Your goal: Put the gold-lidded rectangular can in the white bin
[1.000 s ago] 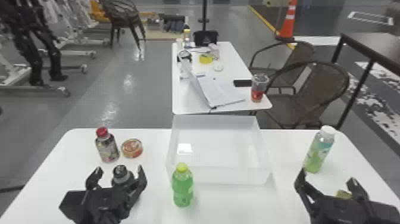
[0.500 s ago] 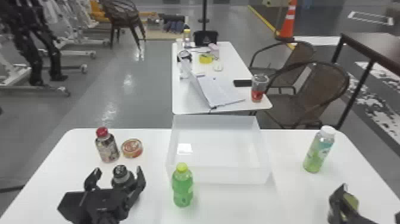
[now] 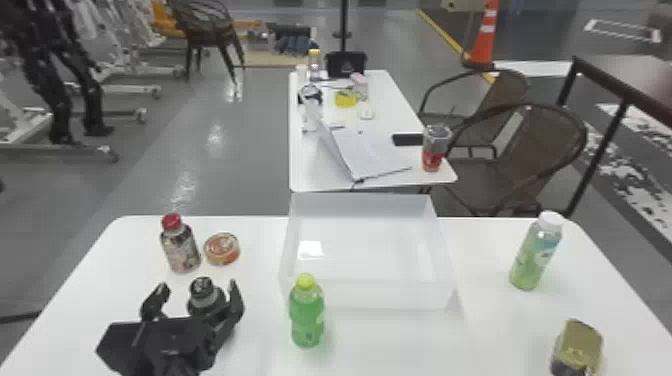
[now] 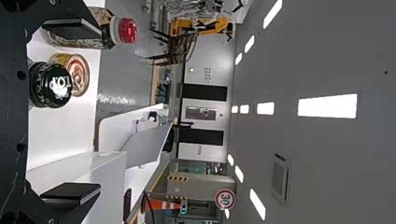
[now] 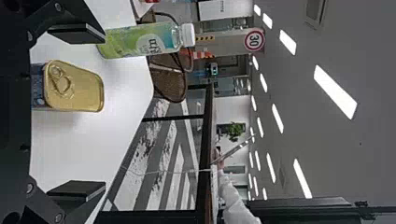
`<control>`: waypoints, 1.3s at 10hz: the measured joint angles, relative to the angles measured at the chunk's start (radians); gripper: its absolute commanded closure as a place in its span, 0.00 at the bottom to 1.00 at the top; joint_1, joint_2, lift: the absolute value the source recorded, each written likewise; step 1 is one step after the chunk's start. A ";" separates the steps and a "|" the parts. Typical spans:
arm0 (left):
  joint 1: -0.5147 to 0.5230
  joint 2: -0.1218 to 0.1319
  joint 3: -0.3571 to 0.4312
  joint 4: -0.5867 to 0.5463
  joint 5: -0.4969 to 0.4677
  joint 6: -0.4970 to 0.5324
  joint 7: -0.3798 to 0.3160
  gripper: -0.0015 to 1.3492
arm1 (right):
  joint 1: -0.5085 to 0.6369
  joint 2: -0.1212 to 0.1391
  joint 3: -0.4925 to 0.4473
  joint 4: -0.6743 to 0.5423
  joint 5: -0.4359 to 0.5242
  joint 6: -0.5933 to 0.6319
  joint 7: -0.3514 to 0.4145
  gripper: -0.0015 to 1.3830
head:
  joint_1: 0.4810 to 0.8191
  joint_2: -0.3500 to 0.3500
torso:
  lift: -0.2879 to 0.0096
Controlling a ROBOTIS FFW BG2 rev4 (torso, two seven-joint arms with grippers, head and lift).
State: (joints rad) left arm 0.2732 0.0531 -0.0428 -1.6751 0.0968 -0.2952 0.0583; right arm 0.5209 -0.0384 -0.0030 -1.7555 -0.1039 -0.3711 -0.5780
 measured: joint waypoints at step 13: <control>-0.006 -0.004 0.003 0.000 0.001 0.009 0.000 0.11 | -0.219 -0.084 0.000 0.299 -0.192 0.044 0.186 0.14 | 0.20 0.50 | 0.63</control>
State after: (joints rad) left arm 0.2673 0.0491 -0.0399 -1.6751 0.0982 -0.2860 0.0583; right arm 0.3020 -0.1220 -0.0033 -1.4561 -0.2960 -0.3269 -0.3918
